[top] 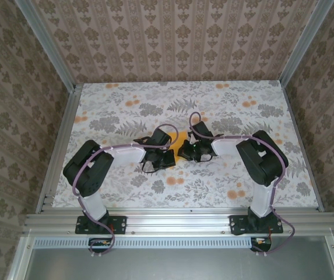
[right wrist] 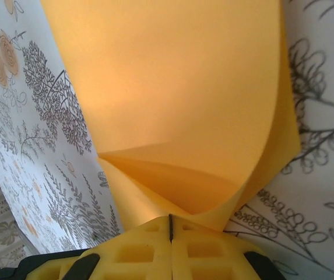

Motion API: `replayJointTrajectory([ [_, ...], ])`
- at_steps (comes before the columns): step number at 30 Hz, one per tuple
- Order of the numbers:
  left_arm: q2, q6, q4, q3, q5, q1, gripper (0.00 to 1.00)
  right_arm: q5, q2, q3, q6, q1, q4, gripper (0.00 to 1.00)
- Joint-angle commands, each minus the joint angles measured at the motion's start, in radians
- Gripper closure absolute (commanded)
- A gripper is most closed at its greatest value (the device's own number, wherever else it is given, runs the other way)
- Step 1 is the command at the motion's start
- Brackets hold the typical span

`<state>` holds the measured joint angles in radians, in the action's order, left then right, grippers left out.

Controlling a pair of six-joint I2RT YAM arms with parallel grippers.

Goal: Fold a paper plane with a square sheet of paper (pick it up from the middle)
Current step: Third fold the triangle at the center of the table.

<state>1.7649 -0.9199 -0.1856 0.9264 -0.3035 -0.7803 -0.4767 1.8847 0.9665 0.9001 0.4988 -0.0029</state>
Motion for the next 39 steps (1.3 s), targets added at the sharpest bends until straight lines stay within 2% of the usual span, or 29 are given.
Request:
replayJointTrajectory([
  [1,0.014,0.026,-0.125,-0.071,0.027,-0.009,1.0,0.042,0.043,0.033,-0.063,-0.065,-0.062,0.93],
  [11,0.011,0.024,-0.109,-0.103,0.024,-0.008,1.0,-0.011,0.092,0.112,-0.152,-0.178,-0.06,0.92],
  [16,0.015,0.027,-0.112,-0.084,0.022,-0.014,1.0,-0.033,-0.043,0.095,-0.18,-0.167,-0.065,0.91],
  [21,0.028,0.032,-0.116,-0.061,0.017,-0.016,1.0,-0.02,-0.143,0.027,-0.18,-0.093,-0.082,0.9],
  [25,0.031,0.033,-0.118,-0.054,0.018,-0.018,1.0,-0.007,-0.093,0.008,-0.152,-0.022,-0.076,0.9],
  [28,0.031,0.032,-0.12,-0.052,0.02,-0.018,1.0,-0.071,-0.041,-0.015,-0.094,0.0,0.006,0.91],
  [31,0.029,0.034,-0.122,-0.051,0.02,-0.02,1.0,-0.1,-0.003,-0.022,-0.077,-0.002,0.036,0.91],
  [39,0.029,0.042,-0.138,-0.052,0.018,-0.022,1.0,0.001,0.034,0.011,-0.101,-0.071,-0.044,0.92],
])
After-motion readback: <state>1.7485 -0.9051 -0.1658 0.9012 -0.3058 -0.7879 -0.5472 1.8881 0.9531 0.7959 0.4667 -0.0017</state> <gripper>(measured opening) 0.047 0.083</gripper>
